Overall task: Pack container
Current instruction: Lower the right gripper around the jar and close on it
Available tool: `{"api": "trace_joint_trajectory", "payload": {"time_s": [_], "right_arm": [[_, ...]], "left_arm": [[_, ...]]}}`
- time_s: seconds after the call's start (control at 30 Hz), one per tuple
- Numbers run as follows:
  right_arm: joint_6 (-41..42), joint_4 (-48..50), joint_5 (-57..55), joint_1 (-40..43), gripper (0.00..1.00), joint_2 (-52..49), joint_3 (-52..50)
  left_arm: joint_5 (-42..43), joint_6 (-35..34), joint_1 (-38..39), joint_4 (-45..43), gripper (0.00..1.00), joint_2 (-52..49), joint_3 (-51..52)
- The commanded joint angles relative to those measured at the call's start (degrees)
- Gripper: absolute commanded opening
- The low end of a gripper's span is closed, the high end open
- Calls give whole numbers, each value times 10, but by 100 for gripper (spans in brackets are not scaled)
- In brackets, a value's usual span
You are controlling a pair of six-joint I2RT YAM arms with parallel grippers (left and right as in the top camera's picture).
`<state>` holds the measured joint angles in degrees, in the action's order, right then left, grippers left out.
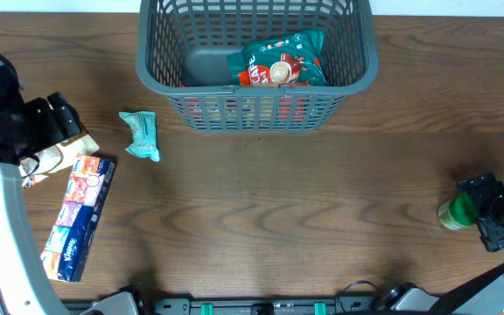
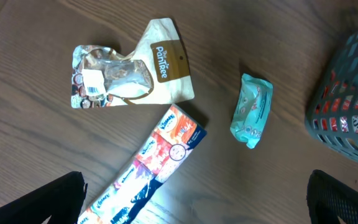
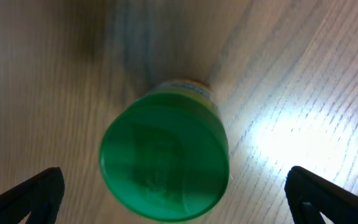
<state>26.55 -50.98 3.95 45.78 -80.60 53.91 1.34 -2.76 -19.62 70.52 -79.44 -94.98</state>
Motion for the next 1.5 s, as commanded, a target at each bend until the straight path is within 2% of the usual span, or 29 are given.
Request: {"api": "trace_joint_trajectory", "payload": {"time_s": [0.0,0.4,0.77,1.47], "right_arm": [[35,2,-16,3,99,-20,-2],[43,34,-16,1,99,-81,-2],[63,57,-27,-33,99,-116,-3],[73,98,-46,-61,97,-124,-21]], "left_arm": [[2,6,-2,4,99,5,2],[2,6,-2,4,99,5,2],[2,6,-2,5,99,5,2],[2,6,-2,5,99,5,2]]}}
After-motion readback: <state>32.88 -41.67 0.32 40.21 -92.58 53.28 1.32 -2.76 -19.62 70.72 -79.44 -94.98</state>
